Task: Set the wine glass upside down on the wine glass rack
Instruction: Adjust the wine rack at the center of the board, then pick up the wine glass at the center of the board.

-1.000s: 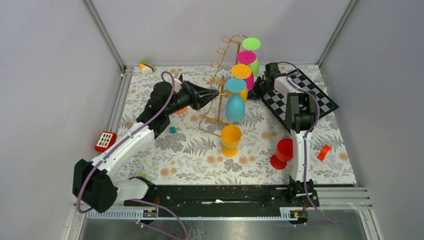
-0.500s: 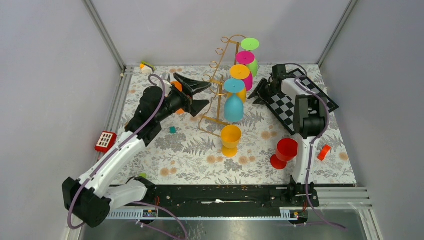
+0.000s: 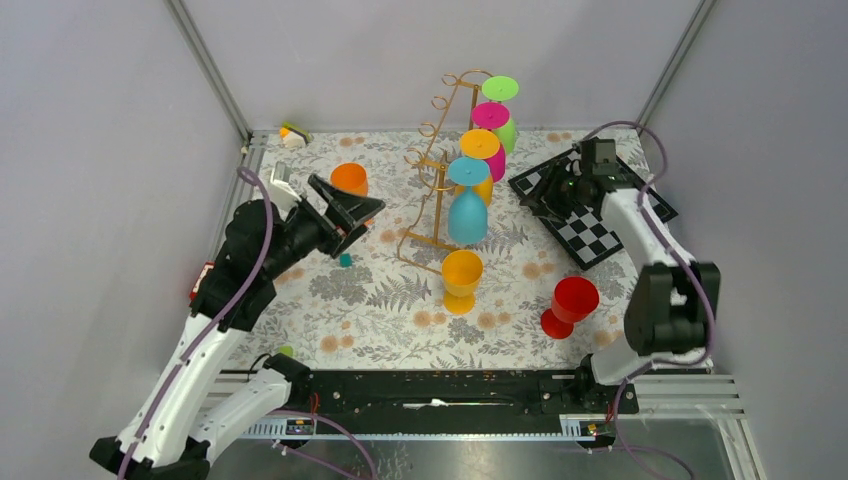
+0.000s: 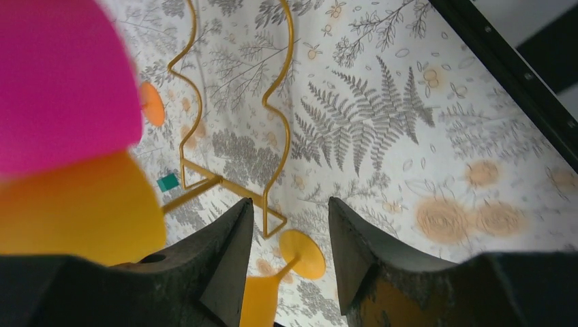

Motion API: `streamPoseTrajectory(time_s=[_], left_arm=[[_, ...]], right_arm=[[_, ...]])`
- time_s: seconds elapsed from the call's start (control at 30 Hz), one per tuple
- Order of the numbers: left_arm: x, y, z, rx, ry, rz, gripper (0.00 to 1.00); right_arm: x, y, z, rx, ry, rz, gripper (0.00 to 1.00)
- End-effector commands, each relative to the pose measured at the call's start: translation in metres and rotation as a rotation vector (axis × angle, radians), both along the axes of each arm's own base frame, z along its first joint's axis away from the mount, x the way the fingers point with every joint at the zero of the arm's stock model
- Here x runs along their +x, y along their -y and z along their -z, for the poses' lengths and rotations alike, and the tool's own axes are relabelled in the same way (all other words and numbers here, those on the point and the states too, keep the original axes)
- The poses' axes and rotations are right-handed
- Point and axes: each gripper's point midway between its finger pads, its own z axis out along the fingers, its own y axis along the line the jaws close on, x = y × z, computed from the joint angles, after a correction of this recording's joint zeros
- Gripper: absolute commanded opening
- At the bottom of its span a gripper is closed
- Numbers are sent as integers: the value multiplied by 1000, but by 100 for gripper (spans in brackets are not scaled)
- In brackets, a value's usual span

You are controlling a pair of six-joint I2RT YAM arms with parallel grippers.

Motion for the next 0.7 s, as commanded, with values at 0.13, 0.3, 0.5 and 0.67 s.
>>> streamPoseTrajectory(time_s=[0.13, 0.3, 0.5, 0.67], left_arm=[[-36, -37, 50, 304, 19, 8, 99], [-52, -42, 94, 441, -38, 102, 99], [-65, -51, 125, 540, -95, 155, 99], [-64, -60, 146, 647, -97, 182, 99]], right_arm=[[-73, 20, -33, -113, 143, -25, 52], [-111, 24, -28, -138, 162, -41, 54], [-135, 21, -17, -112, 138, -54, 54], [-151, 17, -11, -96, 95, -90, 55]])
